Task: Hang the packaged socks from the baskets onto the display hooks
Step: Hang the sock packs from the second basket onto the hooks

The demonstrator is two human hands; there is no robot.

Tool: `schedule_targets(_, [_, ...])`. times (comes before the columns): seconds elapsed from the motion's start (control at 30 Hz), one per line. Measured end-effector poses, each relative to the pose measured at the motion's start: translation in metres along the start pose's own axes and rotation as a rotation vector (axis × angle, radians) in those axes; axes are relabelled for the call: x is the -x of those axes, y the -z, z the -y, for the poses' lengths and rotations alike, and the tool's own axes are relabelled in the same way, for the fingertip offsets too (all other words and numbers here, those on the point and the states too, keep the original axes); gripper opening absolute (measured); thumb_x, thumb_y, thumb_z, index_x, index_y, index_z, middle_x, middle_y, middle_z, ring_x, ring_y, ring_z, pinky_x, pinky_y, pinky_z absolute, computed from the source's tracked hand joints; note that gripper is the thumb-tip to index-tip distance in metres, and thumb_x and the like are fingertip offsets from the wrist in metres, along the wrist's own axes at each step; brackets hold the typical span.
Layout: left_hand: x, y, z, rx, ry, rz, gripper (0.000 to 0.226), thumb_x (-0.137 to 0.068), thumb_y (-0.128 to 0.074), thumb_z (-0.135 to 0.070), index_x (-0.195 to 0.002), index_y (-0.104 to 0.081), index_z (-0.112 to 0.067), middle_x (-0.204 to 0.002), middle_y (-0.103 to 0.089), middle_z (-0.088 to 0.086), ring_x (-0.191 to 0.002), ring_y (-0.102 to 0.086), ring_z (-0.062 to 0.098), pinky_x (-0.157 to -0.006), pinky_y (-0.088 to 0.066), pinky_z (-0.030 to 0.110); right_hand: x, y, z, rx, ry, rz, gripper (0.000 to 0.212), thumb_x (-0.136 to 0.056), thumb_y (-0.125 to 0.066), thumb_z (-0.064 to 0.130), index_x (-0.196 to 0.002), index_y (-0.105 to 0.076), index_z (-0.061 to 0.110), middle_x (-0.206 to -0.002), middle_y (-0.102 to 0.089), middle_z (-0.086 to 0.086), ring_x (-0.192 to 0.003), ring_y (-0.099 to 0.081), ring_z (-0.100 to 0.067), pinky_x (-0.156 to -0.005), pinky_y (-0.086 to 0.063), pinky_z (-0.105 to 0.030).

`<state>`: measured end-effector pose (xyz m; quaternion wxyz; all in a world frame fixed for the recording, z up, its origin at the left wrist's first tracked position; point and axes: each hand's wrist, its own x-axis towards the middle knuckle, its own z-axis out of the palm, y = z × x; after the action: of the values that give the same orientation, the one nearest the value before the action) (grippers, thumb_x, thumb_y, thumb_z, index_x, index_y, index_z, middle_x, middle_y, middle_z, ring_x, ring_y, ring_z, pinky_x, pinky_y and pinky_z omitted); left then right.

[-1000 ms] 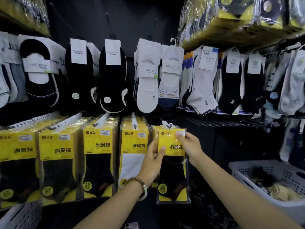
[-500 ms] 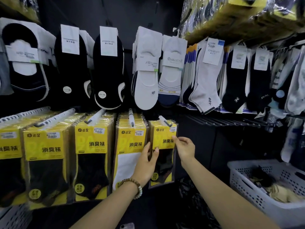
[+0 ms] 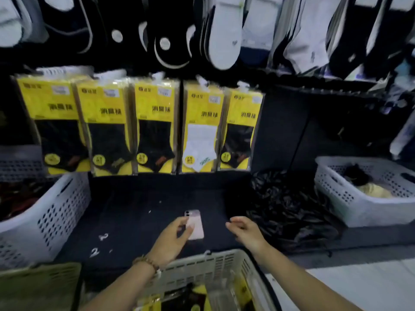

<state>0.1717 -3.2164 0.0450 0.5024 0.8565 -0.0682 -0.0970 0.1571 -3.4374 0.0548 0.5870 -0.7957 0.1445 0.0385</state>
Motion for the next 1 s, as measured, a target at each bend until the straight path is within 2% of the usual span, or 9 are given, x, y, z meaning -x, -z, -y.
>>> schedule_targets(0.2, [0.082,-0.018,0.13,-0.034,0.302,-0.014,0.035,-0.096,-0.05,-0.032,-0.125,-0.054,-0.013,-0.124,-0.06,0.003,-0.098,-0.055,0.009,-0.081,-0.039,0.014,0.027,-0.051,-0.129,0.043,-0.297,0.071,0.034,-0.09,-0.063,0.009,-0.119,-0.058,-0.009,-0.113,-0.061,-0.023,-0.094,-0.06,-0.026,-0.064,-0.044,-0.011])
schedule_targets(0.27, [0.096,-0.025,0.161,-0.032,0.387,-0.016,0.035,-0.096,-0.049,-0.031,-0.124,-0.055,-0.01,-0.125,-0.06,0.008,-0.095,-0.058,0.011,-0.085,-0.044,0.019,0.031,-0.062,-0.16,0.05,-0.404,0.084,0.039,-0.091,-0.063,0.014,-0.124,-0.056,-0.006,-0.122,-0.059,-0.021,-0.098,-0.059,-0.025,-0.074,-0.046,-0.016])
schedule_targets(0.33, [0.104,-0.032,0.182,-0.068,0.478,0.019,0.045,-0.096,-0.047,-0.036,-0.13,-0.052,-0.007,-0.133,-0.056,0.01,-0.11,-0.057,0.018,-0.097,-0.042,0.027,0.034,-0.072,-0.185,0.09,-0.47,0.089,0.043,-0.091,-0.063,0.019,-0.127,-0.054,-0.001,-0.128,-0.056,-0.019,-0.106,-0.056,-0.025,-0.076,-0.044,-0.019])
schedule_targets(0.47, [0.111,-0.045,0.209,-0.172,0.559,0.119,0.058,-0.097,-0.04,-0.045,-0.142,-0.037,-0.008,-0.149,-0.037,0.007,-0.133,-0.04,0.02,-0.108,-0.031,0.028,0.025,-0.09,-0.227,0.189,-0.417,0.116,0.054,-0.085,-0.065,-0.003,-0.134,-0.044,-0.007,-0.119,-0.057,-0.03,-0.079,-0.055,-0.022,-0.068,-0.047,-0.021])
schedule_targets(0.6, [0.115,-0.056,0.218,-0.052,0.594,0.041,0.04,-0.098,-0.043,-0.038,-0.133,-0.045,-0.019,-0.146,-0.04,0.009,-0.124,-0.044,0.018,-0.099,-0.033,0.024,0.021,-0.108,-0.234,0.178,-0.519,0.135,0.053,-0.083,-0.07,0.042,-0.126,-0.06,0.012,-0.139,-0.05,-0.003,-0.12,-0.053,-0.024,-0.094,-0.045,-0.029])
schedule_targets(0.73, [0.112,-0.06,0.224,0.022,0.63,-0.019,0.039,-0.098,-0.044,-0.037,-0.131,-0.047,-0.016,-0.13,-0.051,0.003,-0.123,-0.047,0.024,-0.105,-0.029,0.034,0.009,-0.118,-0.229,0.123,-0.53,0.125,0.055,-0.08,-0.07,0.047,-0.122,-0.062,0.012,-0.132,-0.058,-0.01,-0.121,-0.052,-0.029,-0.098,-0.042,-0.035])
schedule_targets(0.8, [0.11,-0.062,0.229,0.045,0.624,-0.04,0.025,-0.097,-0.046,-0.034,-0.112,-0.051,-0.016,-0.111,-0.056,-0.001,-0.109,-0.054,0.022,-0.092,-0.038,0.032,0.005,-0.122,-0.225,0.073,-0.579,0.171,0.061,-0.08,-0.069,0.05,-0.126,-0.059,0.012,-0.136,-0.054,-0.009,-0.125,-0.048,-0.031,-0.096,-0.038,-0.035])
schedule_targets(0.9, [0.11,-0.063,0.229,0.045,0.638,-0.055,0.02,-0.096,-0.049,-0.032,-0.106,-0.052,-0.015,-0.099,-0.056,-0.004,-0.104,-0.055,0.021,-0.072,-0.039,0.021,0.0,-0.13,-0.226,-0.003,-0.654,0.254,0.065,-0.08,-0.069,0.049,-0.131,-0.055,0.013,-0.137,-0.052,-0.008,-0.127,-0.047,-0.03,-0.102,-0.038,-0.035])
schedule_targets(1.0, [0.111,-0.062,0.228,0.056,0.632,-0.021,0.032,-0.096,-0.049,-0.033,-0.115,-0.051,-0.008,-0.112,-0.057,0.007,-0.109,-0.056,0.026,-0.091,-0.047,0.04,0.003,-0.135,-0.227,-0.221,-0.703,0.302,0.053,-0.085,-0.068,0.035,-0.129,-0.055,0.008,-0.124,-0.063,-0.013,-0.112,-0.06,-0.03,-0.096,-0.05,-0.044])
